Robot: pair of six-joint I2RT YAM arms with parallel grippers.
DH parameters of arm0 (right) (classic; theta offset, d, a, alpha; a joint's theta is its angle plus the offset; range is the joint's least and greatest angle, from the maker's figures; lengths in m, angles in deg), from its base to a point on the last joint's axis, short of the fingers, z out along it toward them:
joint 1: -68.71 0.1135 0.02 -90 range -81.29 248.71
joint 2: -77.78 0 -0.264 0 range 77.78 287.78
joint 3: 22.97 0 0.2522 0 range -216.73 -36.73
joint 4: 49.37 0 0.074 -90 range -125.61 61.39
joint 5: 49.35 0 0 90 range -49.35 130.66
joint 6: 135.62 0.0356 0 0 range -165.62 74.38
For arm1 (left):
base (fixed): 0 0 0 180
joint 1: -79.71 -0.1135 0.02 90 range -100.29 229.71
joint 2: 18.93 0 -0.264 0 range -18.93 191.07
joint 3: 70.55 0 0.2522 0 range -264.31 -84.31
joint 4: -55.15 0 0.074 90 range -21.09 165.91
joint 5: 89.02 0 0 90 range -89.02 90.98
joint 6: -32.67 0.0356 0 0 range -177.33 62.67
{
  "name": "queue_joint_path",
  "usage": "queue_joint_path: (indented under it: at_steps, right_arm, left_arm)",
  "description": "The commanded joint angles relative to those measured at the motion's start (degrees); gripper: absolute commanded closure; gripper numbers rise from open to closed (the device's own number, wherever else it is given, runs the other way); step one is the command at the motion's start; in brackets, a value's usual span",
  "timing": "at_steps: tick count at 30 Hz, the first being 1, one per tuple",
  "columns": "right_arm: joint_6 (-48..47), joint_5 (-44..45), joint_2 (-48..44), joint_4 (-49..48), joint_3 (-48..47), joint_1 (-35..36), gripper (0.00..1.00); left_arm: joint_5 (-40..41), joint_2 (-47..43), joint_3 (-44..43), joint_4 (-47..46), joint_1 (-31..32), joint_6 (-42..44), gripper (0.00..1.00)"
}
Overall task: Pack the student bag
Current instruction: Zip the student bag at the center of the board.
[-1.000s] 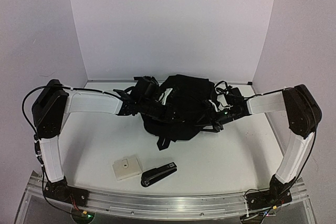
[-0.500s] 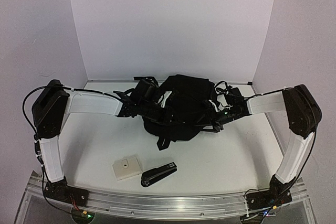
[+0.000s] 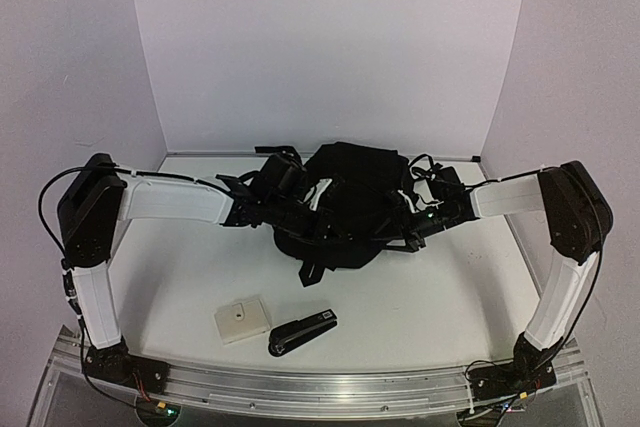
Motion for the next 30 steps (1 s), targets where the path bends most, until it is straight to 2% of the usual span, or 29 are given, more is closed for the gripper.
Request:
queue_joint_path:
  at_steps: [1, 10, 15, 20, 25, 30]
  right_arm:
    - [0.1, 1.9, -0.9, -1.1, -2.5, -1.3, 0.32]
    - [0.4, 4.3, 1.1, -1.0, -4.5, -2.2, 0.33]
    - [0.1, 5.1, 0.6, -0.8, -5.3, -2.2, 0.34]
    - [-1.0, 6.3, -1.9, 0.3, -4.9, -2.2, 0.35]
    - [-4.6, 8.4, -5.2, 3.3, -4.0, -2.2, 0.36]
    - [-5.7, 9.6, -6.0, 7.1, -4.1, -0.3, 0.35]
  left_arm:
    - [0.3, -4.7, -0.3, 3.1, 2.6, 2.3, 1.0]
    - [5.8, -4.8, -4.1, 9.9, 6.3, 6.0, 1.0]
    - [15.3, 0.8, -9.3, 17.3, 8.7, 9.3, 1.0]
    - [19.2, 5.9, -12.6, 22.0, 8.8, 10.3, 1.0]
    - [19.7, 6.5, -11.8, 21.3, 8.8, 10.2, 1.0]
    - [16.2, -1.2, -5.4, 13.2, 7.3, 7.1, 1.0]
